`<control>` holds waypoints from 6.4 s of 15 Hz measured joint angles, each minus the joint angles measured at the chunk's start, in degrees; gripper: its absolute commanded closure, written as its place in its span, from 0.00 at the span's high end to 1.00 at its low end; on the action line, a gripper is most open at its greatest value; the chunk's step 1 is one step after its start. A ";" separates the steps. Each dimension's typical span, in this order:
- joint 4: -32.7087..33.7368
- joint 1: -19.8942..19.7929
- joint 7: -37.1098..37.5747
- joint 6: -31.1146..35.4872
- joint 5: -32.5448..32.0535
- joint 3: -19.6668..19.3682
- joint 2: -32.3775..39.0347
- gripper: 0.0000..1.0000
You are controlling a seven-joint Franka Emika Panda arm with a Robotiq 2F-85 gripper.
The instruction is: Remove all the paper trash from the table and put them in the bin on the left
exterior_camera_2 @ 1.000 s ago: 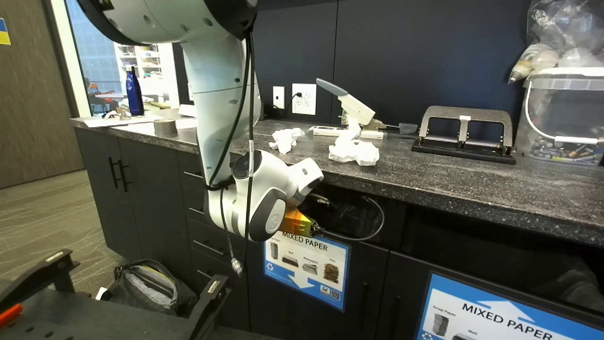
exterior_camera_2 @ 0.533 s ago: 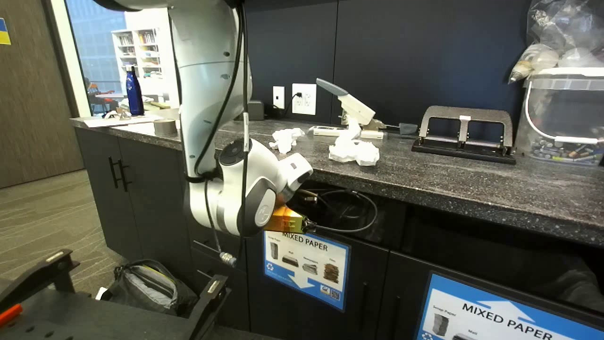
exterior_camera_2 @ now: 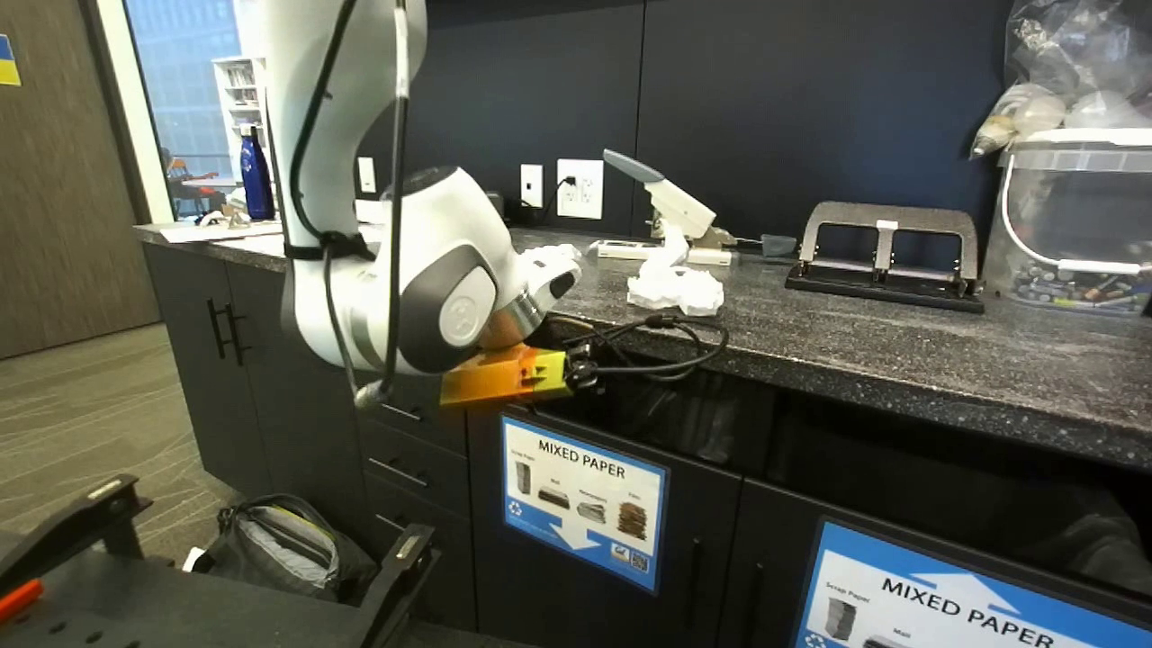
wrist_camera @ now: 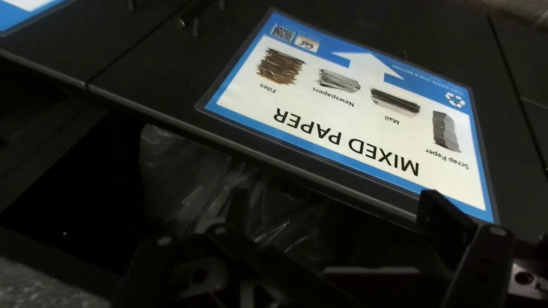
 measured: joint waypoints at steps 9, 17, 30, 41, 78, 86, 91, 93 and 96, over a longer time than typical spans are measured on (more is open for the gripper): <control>-3.12 32.32 -10.07 -36.15 0.02 -34.58 -15.85 1.00; 6.70 36.11 4.33 -37.42 -27.42 -42.87 -16.78 1.00; 35.47 3.96 10.48 -44.34 -29.41 -15.26 -8.10 1.00; 65.64 -14.25 11.75 -70.49 -28.82 0.71 5.63 1.00; 58.16 -11.10 11.49 -84.10 -28.96 8.08 -3.64 0.11; 35.17 -10.56 13.78 -83.15 -28.76 9.27 -18.53 0.11; 19.57 -11.30 12.86 -81.44 -27.63 10.07 -28.30 0.12; 13.00 -11.89 11.55 -79.30 -27.55 10.08 -31.80 0.12; 2.56 -13.98 7.85 -73.00 -26.14 10.08 -36.09 0.12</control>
